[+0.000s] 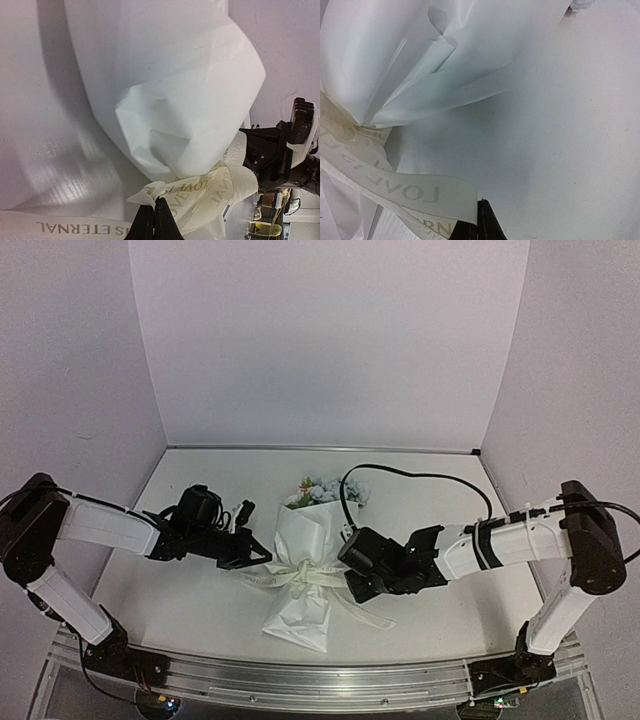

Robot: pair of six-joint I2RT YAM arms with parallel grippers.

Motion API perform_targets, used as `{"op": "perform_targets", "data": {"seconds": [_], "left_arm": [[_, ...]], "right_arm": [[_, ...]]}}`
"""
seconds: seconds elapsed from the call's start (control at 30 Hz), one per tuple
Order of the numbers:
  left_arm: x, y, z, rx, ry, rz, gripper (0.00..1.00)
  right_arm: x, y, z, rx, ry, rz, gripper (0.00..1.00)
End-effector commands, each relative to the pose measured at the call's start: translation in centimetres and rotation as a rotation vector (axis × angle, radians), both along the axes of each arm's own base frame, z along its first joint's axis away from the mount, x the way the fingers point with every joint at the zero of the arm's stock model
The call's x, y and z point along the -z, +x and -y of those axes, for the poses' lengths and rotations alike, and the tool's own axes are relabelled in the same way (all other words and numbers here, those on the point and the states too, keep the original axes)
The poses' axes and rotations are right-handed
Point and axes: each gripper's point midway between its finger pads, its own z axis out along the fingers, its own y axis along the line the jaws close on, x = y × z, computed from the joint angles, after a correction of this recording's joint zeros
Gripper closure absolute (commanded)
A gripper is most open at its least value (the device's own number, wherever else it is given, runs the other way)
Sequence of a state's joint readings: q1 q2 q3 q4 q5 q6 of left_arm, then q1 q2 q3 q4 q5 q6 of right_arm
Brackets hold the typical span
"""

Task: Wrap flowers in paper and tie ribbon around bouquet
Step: Tie the half-tied ribbon around the folded bouquet.

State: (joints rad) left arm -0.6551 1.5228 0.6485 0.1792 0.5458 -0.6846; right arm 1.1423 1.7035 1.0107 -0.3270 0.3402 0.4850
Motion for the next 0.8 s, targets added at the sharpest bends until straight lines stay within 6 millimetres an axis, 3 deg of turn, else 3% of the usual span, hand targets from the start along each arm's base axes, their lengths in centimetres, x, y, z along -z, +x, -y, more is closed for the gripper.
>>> {"op": "perform_targets", "data": {"seconds": [0.0, 0.3, 0.53, 0.77], "left_arm": [[-0.5, 1.7, -2.4, -0.181, 0.039, 0.039, 1.0], [0.4, 2.7, -4.2, -0.282, 0.113, 0.032, 1.0], [-0.3, 3.7, -6.8, -0.375, 0.178, 0.082, 1.0], [2.5, 3.5, -9.0, -0.426, 0.225, -0.01, 1.0]], "right_arm": [[0.7, -0.5, 1.8, 0.041, -0.037, -0.004, 1.0], [0.4, -1.1, 6.4, 0.118, -0.119, 0.031, 1.0], [1.3, -1.7, 7.9, 0.159, -0.133, 0.011, 1.0], [2.3, -2.2, 11.1, 0.248, -0.208, 0.028, 1.0]]}}
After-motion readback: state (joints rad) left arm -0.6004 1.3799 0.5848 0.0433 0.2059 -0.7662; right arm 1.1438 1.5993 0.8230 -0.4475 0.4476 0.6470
